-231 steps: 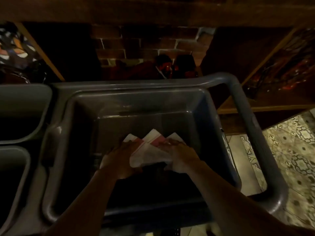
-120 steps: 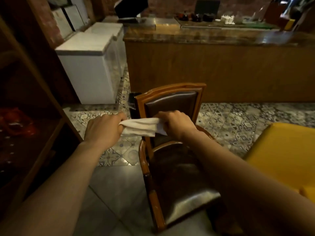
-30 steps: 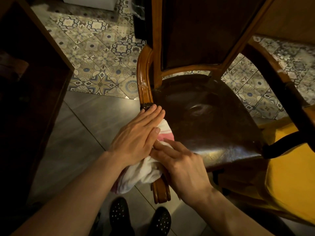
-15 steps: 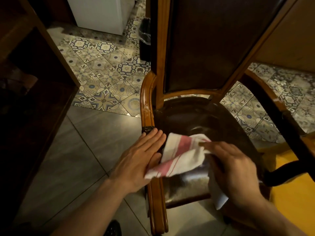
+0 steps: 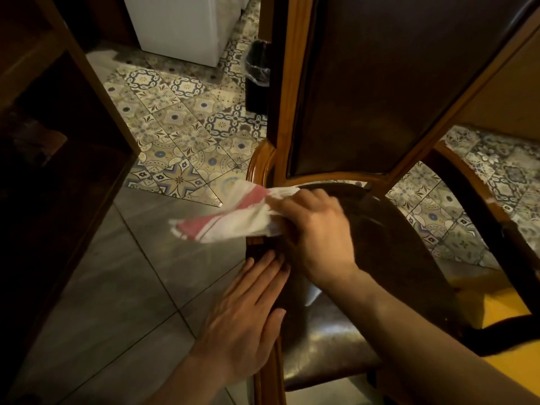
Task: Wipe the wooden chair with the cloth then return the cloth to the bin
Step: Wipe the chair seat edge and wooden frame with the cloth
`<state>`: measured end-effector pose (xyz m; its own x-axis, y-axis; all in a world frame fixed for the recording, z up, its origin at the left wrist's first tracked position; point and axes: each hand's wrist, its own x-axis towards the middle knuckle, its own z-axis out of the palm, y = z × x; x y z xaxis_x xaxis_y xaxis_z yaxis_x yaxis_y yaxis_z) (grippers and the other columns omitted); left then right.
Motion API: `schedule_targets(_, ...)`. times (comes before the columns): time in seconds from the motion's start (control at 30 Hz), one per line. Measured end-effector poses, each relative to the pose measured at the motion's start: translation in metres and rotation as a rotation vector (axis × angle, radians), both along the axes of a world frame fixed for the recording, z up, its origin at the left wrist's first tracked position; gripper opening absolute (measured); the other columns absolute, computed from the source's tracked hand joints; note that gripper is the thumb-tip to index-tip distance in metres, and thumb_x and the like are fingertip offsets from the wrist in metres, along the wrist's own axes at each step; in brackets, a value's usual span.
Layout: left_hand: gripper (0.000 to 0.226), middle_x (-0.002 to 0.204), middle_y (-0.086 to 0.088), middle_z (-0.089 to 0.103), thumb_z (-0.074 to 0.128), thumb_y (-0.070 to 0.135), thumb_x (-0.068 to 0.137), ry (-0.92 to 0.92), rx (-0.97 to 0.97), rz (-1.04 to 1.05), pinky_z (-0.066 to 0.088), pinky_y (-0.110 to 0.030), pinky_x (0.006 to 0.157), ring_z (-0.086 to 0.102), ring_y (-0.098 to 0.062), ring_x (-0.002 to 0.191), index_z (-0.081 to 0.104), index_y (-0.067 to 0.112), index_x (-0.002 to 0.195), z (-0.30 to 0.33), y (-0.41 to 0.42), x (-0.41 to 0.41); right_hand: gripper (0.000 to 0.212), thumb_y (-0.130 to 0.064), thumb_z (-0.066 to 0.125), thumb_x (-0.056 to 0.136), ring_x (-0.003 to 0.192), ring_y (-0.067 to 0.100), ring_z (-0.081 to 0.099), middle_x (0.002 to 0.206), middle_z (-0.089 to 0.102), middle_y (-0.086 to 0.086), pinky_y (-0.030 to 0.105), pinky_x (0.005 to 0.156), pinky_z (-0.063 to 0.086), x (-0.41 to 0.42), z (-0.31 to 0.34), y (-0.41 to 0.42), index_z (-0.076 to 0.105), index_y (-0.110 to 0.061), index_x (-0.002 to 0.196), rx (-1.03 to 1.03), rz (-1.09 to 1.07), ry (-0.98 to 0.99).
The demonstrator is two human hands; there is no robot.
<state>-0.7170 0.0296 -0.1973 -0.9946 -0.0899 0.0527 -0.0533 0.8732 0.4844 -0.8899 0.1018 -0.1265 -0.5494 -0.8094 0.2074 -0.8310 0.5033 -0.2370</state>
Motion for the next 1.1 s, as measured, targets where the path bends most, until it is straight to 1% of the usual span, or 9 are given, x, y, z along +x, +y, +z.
schedule_targets(0.1,0.058,0.169,-0.001,0.018,0.029,0.039,0.106,0.012,0.012,-0.007,0.006,-0.035,0.127,0.01,-0.015,0.157,0.028,0.015,0.159,0.0,-0.002,0.0,0.043,-0.021,0.065,0.094,0.113,0.029,0.049,0.12,0.058,0.007,0.04,0.083,0.043,-0.008,-0.011,-0.017,0.06,-0.026,0.137,0.164,0.207,-0.055)
schedule_targets(0.2,0.059,0.169,0.0,0.019,0.029,0.04,0.106,0.023,0.046,-0.012,0.008,-0.037,0.126,0.012,-0.016,0.157,0.027,0.015,0.159,0.001,-0.004,-0.002,0.051,-0.017,0.068,0.089,0.115,0.027,0.048,0.123,0.054,0.007,0.037,0.08,0.046,-0.024,-0.017,-0.023,0.059,-0.027,0.139,0.21,0.28,-0.097)
schedule_targets(0.3,0.061,0.169,0.001,0.02,0.037,0.037,0.102,0.024,0.073,-0.017,0.01,-0.038,0.126,0.014,-0.017,0.156,0.029,0.015,0.158,0.0,-0.005,-0.002,0.052,-0.018,0.072,0.087,0.115,0.03,0.05,0.124,0.054,0.008,0.04,0.079,0.05,-0.037,-0.021,-0.041,0.06,-0.024,0.137,0.189,0.24,-0.091)
schedule_targets(0.53,0.067,0.166,0.0,0.029,0.049,0.04,0.093,0.017,0.044,-0.012,0.015,-0.036,0.125,0.02,-0.015,0.155,0.038,0.016,0.155,0.001,-0.012,-0.006,0.044,-0.018,0.072,0.091,0.128,0.029,0.04,0.139,0.045,0.009,0.049,0.095,0.051,-0.072,-0.019,-0.11,0.061,-0.02,0.133,0.178,0.07,-0.067)
schedule_targets(0.63,0.067,0.165,0.0,0.03,0.048,0.041,0.093,0.029,0.034,-0.03,0.014,-0.037,0.125,0.02,-0.015,0.155,0.038,0.016,0.154,0.006,-0.005,-0.004,0.047,-0.014,0.071,0.09,0.147,0.029,0.027,0.157,0.038,0.007,0.044,0.11,0.04,-0.074,-0.017,-0.111,0.058,-0.016,0.136,0.18,0.066,-0.034)
schedule_targets(0.73,0.067,0.165,0.0,0.03,0.049,0.04,0.093,0.038,0.041,-0.037,0.012,-0.036,0.126,0.02,-0.015,0.155,0.038,0.016,0.154,0.009,0.001,-0.004,0.044,-0.016,0.062,0.096,0.151,0.026,0.027,0.156,0.045,0.008,0.044,0.117,0.029,-0.075,-0.015,-0.107,0.052,-0.014,0.139,0.153,0.045,-0.086)
schedule_targets(0.8,0.066,0.166,0.001,0.028,0.047,0.039,0.094,0.041,0.052,-0.025,0.011,-0.036,0.126,0.019,-0.015,0.155,0.037,0.017,0.155,0.007,0.0,-0.007,0.044,-0.017,0.06,0.098,0.145,0.027,0.036,0.151,0.05,0.01,0.046,0.114,0.036,-0.074,-0.015,-0.107,0.049,-0.012,0.14,0.155,0.043,-0.084)
schedule_targets(0.9,0.064,0.167,0.003,0.024,0.045,0.038,0.097,0.011,0.087,-0.006,0.01,-0.035,0.126,0.016,-0.013,0.155,0.034,0.017,0.156,0.004,-0.004,-0.006,0.035,-0.013,0.062,0.095,0.121,0.03,0.057,0.132,0.061,0.011,0.039,0.095,0.047,-0.067,-0.016,-0.105,0.057,-0.01,0.129,0.113,0.077,-0.11)
schedule_targets(1.1,0.062,0.168,0.004,0.023,0.042,0.039,0.1,-0.013,0.076,0.001,0.012,-0.036,0.125,0.014,-0.013,0.156,0.032,0.018,0.157,-0.002,-0.005,-0.004,0.037,-0.016,0.065,0.091,0.109,0.027,0.065,0.125,0.065,0.004,0.043,0.083,0.054,-0.043,-0.016,-0.082,0.058,-0.017,0.127,0.112,0.104,-0.244)
